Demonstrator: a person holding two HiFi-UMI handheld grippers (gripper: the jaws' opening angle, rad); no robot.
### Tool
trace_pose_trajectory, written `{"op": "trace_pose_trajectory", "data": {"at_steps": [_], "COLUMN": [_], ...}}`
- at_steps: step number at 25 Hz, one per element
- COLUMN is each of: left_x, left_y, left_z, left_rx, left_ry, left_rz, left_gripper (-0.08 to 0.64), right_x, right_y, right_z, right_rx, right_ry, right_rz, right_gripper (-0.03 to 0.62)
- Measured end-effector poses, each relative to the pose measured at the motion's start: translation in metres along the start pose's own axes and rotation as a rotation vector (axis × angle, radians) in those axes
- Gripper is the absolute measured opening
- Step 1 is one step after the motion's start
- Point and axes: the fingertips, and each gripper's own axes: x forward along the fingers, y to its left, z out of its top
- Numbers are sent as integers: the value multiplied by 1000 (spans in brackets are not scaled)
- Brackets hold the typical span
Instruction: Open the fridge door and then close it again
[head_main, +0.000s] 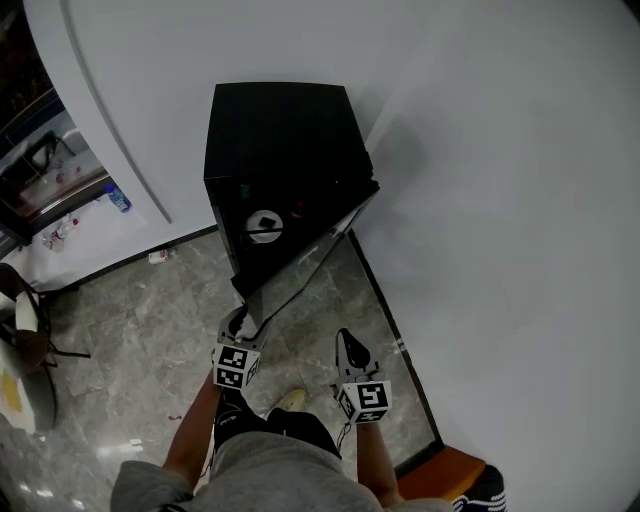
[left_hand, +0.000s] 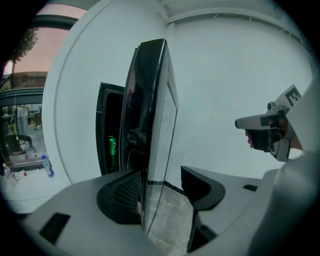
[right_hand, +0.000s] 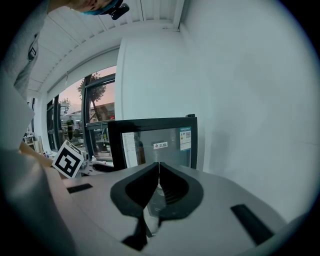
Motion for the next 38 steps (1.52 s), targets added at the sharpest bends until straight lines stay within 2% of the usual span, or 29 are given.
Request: {"op": "trace_pose_trajectory", "data": {"at_steps": [14,24,38], "left_x": [-9,-14,-12], "left_y": [-43,-90,-132], "left_z": [-11,-20,-29], "left_rx": [48,100,104], "left_ry": [8,20,35], "left_rz": [-58,-115,-117], "left_gripper": [229,229,244], "right_x": [-35,-61,-99], "right_y": [-2,-6,-27], "right_z": [-14,-24,-39], "right_rx": [16,24,57], "right_ry": [-9,-12,-25], "right_rz": [-39,-66,-129], "right_gripper": [25,25,25]}}
